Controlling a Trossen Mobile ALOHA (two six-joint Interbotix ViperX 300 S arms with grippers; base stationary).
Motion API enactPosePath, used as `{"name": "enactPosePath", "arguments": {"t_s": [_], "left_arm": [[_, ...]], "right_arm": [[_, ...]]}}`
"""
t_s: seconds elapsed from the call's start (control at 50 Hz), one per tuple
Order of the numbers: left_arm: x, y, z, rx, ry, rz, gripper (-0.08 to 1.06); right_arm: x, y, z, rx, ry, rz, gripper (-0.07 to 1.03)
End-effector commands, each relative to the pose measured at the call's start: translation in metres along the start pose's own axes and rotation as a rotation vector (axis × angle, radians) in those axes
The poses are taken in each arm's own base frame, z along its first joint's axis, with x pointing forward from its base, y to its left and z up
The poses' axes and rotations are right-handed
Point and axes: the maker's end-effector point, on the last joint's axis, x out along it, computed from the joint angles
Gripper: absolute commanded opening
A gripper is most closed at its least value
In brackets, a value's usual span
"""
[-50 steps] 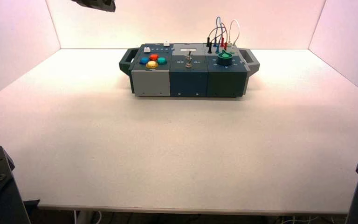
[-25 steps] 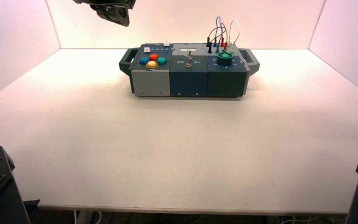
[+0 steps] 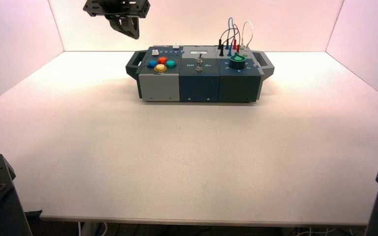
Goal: Move the bottom slider to position 4.
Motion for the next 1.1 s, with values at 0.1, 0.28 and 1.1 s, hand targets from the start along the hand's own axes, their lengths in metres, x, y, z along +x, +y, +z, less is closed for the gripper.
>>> {"name": "enactPosePath", "arguments": {"t_s": [0.1, 0.28, 1.1], "left_arm": [[0.008, 0.004, 0.018, -0.003, -0.025, 0.003, -0.04], [0.017, 0.005, 0.021, 0.000, -0.023, 0.005, -0.04], [0.042, -0.002, 0.040, 0.005, -0.037, -0.009, -0.04]], "right_arm": [[-0.007, 0.002, 0.012, -0.030, -0.036, 0.001, -0.02], [-0.008, 0.002, 0.011, -0.031, -0.032, 0.002, -0.02], [-0.003, -0.002, 0.019, -0.047, -0.079, -0.018, -0.02]]}}
